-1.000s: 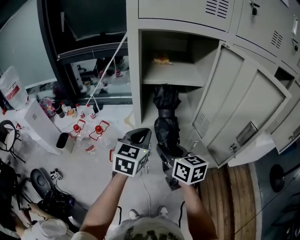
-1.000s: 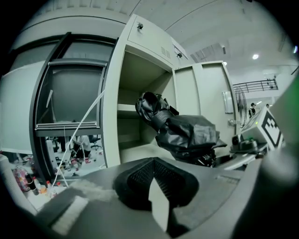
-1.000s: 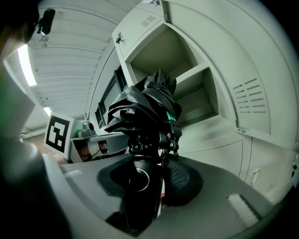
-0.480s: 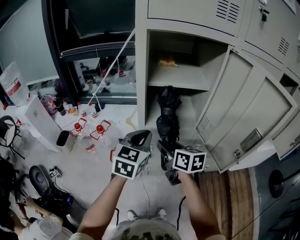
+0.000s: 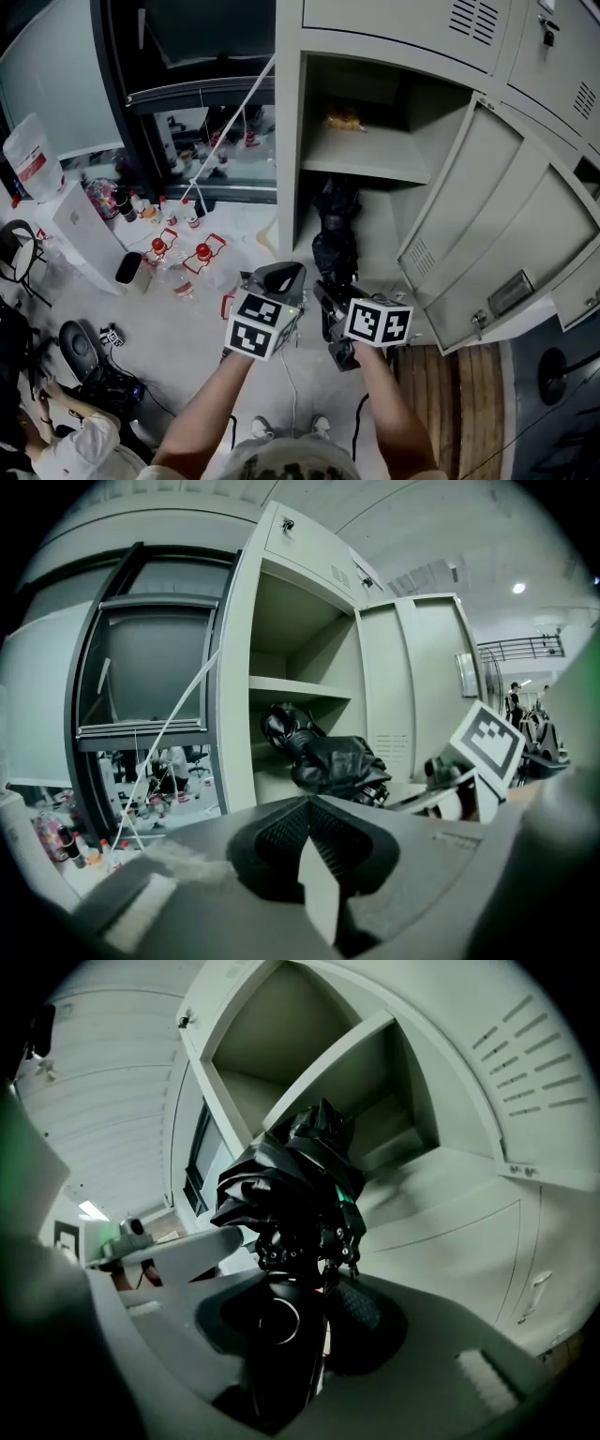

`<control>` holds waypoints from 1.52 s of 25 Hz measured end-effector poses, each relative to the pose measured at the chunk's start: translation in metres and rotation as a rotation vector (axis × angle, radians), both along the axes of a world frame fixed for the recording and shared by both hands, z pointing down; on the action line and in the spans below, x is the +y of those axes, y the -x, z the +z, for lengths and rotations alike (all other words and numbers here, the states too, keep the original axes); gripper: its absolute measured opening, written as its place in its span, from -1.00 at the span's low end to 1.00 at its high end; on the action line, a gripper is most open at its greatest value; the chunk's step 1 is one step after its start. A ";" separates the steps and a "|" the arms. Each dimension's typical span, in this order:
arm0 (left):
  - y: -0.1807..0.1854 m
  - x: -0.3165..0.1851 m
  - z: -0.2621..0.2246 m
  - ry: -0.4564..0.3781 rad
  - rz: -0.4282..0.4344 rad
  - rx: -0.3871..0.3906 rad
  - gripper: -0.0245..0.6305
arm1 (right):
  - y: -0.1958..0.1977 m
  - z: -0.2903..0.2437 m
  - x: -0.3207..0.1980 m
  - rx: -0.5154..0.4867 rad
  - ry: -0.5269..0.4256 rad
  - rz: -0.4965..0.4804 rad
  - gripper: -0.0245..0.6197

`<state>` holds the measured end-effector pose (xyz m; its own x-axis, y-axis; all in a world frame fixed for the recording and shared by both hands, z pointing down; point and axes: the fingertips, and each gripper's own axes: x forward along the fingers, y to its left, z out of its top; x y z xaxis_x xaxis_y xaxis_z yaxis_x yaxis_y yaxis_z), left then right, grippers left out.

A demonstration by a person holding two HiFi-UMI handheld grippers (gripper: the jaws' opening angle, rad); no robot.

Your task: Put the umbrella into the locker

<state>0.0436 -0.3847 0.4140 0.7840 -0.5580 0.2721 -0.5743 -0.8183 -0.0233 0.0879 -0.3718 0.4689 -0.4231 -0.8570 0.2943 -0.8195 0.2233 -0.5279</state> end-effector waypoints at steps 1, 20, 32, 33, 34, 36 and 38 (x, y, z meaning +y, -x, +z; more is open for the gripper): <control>0.001 -0.001 0.000 0.000 -0.004 -0.001 -0.92 | -0.004 -0.005 -0.006 -0.011 0.004 0.005 -0.48; -0.002 -0.025 -0.008 -0.021 -0.025 -0.036 -0.92 | -0.038 -0.032 -0.128 -0.183 0.193 0.050 -0.47; 0.003 -0.041 0.006 -0.017 -0.059 -0.066 -0.92 | -0.052 -0.023 -0.182 -0.241 0.263 0.128 -0.46; 0.004 -0.042 0.007 -0.017 -0.060 -0.069 -0.92 | -0.052 -0.023 -0.185 -0.239 0.266 0.128 -0.46; 0.005 -0.043 0.008 -0.017 -0.062 -0.071 -0.92 | -0.052 -0.023 -0.187 -0.233 0.267 0.126 -0.46; 0.008 -0.044 0.011 -0.015 -0.066 -0.075 -0.92 | -0.050 -0.024 -0.189 -0.196 0.261 0.116 -0.45; 0.011 -0.045 0.012 -0.012 -0.071 -0.076 -0.92 | -0.048 -0.024 -0.190 -0.130 0.255 0.103 -0.31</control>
<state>0.0329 -0.4297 0.4262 0.7198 -0.6149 0.3221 -0.6268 -0.7752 -0.0791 0.1359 -0.5615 0.4451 -0.3859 -0.8028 0.4544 -0.7525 -0.0110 -0.6585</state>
